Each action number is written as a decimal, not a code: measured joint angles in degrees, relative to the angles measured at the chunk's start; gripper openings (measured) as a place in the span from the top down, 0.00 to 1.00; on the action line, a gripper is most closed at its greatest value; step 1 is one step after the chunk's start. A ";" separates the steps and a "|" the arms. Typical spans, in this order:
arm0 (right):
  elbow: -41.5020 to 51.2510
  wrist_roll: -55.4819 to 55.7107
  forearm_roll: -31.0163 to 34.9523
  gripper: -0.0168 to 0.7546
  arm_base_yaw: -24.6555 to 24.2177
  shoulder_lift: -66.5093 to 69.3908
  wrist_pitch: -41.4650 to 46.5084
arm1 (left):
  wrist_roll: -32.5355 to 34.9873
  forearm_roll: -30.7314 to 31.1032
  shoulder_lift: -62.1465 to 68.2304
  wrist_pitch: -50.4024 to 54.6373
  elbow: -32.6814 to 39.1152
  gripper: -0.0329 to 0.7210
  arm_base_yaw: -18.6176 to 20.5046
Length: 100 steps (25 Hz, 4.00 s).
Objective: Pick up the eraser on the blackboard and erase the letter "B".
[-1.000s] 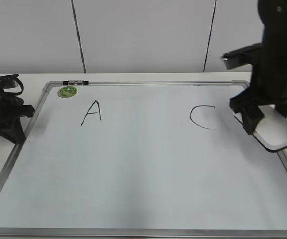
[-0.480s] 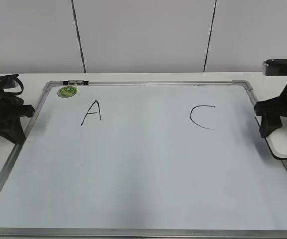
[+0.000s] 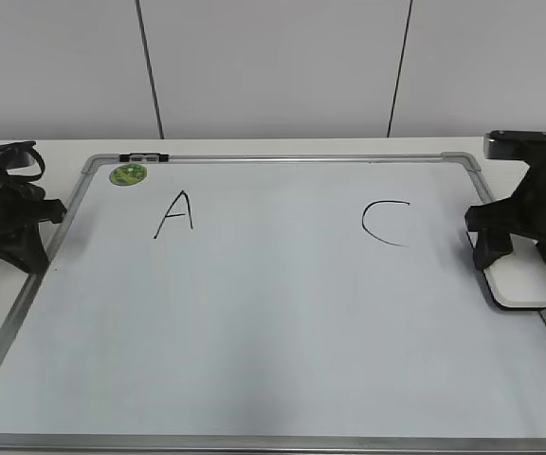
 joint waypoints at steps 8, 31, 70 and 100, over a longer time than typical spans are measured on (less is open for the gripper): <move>-0.86 -0.98 0.19 0.26 0.00 2.44 -1.29 | 0.00 0.00 0.00 0.09 0.00 0.94 0.00; -11.82 -3.21 0.19 0.19 0.00 -2.35 9.82 | 0.08 -0.18 0.00 1.76 0.00 0.74 0.00; -6.87 -6.30 7.02 0.21 0.34 -54.47 29.09 | -6.40 8.79 -65.13 20.13 9.75 0.28 -4.86; 37.15 -4.78 1.43 0.21 0.34 -94.75 27.58 | -8.72 13.95 -104.52 19.73 48.77 0.28 -4.95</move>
